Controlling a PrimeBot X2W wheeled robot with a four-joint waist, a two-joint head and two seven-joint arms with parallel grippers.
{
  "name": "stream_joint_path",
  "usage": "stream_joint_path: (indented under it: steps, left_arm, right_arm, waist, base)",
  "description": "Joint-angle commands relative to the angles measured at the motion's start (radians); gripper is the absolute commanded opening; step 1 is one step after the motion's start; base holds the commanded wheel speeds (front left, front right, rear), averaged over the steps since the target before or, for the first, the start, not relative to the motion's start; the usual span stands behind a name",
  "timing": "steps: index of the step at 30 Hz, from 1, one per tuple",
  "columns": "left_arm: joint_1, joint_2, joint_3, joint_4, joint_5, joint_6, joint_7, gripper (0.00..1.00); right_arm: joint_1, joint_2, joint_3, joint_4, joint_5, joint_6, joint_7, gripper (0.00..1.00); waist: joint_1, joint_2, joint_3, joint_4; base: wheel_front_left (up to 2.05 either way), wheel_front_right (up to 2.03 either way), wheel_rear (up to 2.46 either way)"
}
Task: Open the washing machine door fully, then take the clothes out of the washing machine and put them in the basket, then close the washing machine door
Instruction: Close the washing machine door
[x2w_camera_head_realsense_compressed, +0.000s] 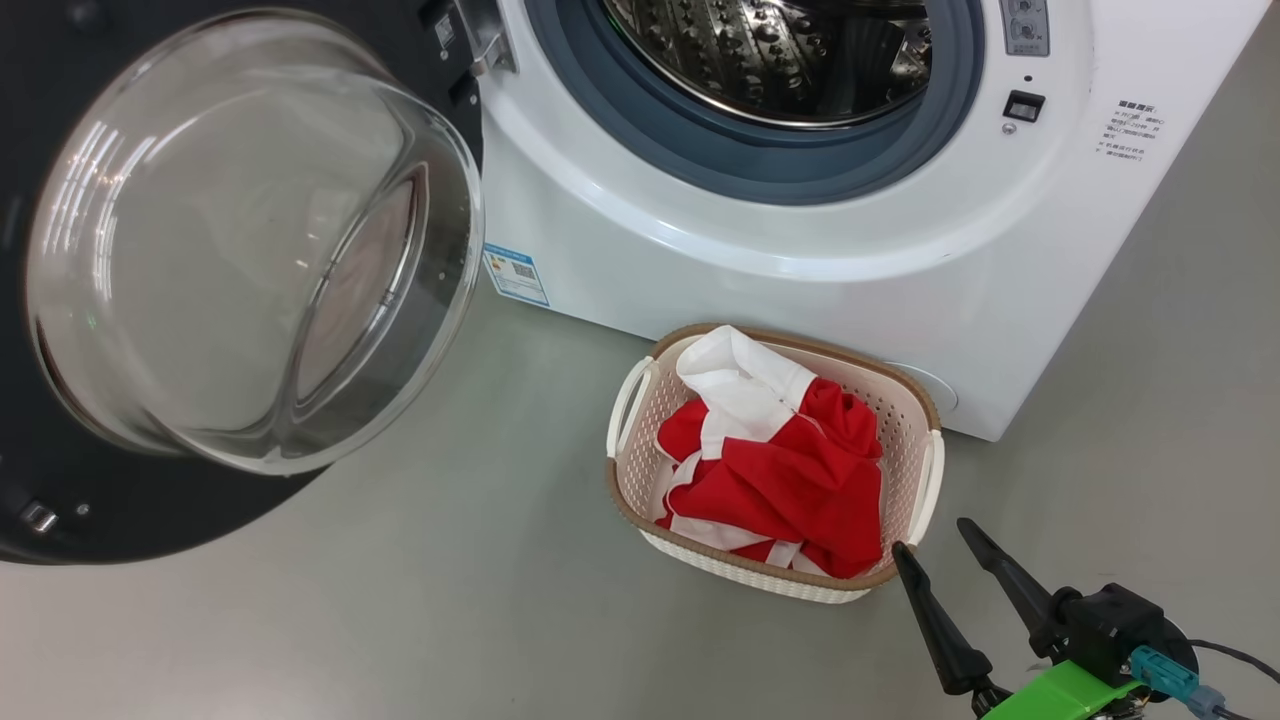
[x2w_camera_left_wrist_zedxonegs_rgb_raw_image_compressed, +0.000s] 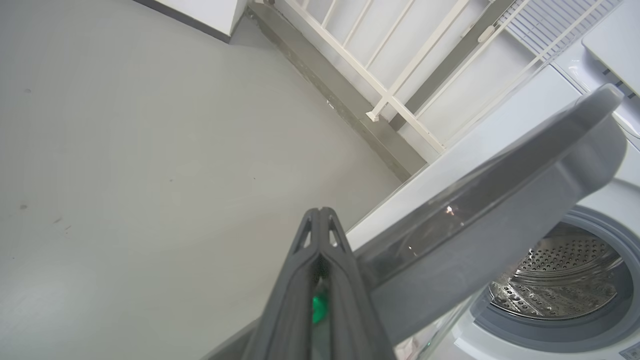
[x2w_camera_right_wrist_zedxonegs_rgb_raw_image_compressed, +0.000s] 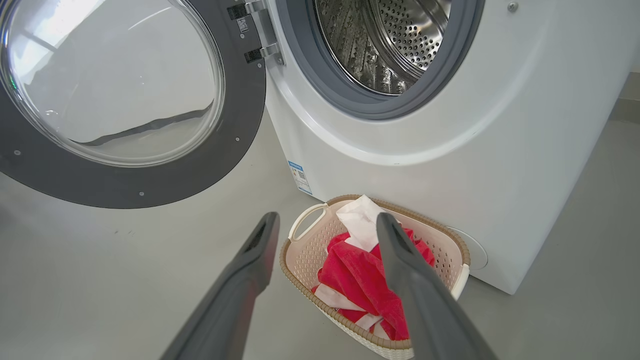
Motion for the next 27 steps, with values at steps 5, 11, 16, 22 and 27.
stream_joint_path:
  steps: [5, 11, 16, 22, 27]
  left_arm:
    - [0.041, 0.067, -0.024, -0.106, -0.071, -0.008, 0.019, 0.00]
    - [0.104, 0.096, -0.058, -0.204, -0.135, -0.008, 0.021, 0.00]
    - [0.147, 0.120, -0.091, -0.290, -0.178, -0.008, 0.025, 0.00]
    - [0.189, 0.140, -0.134, -0.404, -0.212, -0.008, 0.024, 0.00]
    - [0.224, 0.159, -0.162, -0.497, -0.231, -0.008, 0.012, 0.00]
  right_arm:
    - [-0.023, -0.005, 0.011, -0.023, -0.010, 0.006, -0.006, 1.00]
    - [-0.012, 0.004, 0.003, -0.023, -0.010, 0.006, -0.006, 1.00]
    - [-0.009, 0.006, -0.002, -0.024, -0.009, 0.006, -0.006, 1.00]
    - [-0.004, 0.011, -0.003, -0.023, -0.009, 0.006, -0.006, 1.00]
    - [-0.006, 0.015, 0.000, -0.022, -0.008, 0.006, -0.006, 1.00]
  waist:
    - [0.0000, 0.0000, -0.010, 0.003]
    - [0.0000, 0.0000, -0.026, 0.007]
    - [0.0000, 0.0000, -0.032, 0.011]
    - [0.0000, 0.0000, -0.042, 0.011]
    - [0.0000, 0.0000, -0.047, 0.004]
  base:
    - [0.00, 0.00, 0.00]
    - [0.00, 0.00, 0.00]
    - [0.00, 0.00, 0.00]
    - [0.00, 0.00, 0.00]
    - [0.00, 0.00, 0.00]
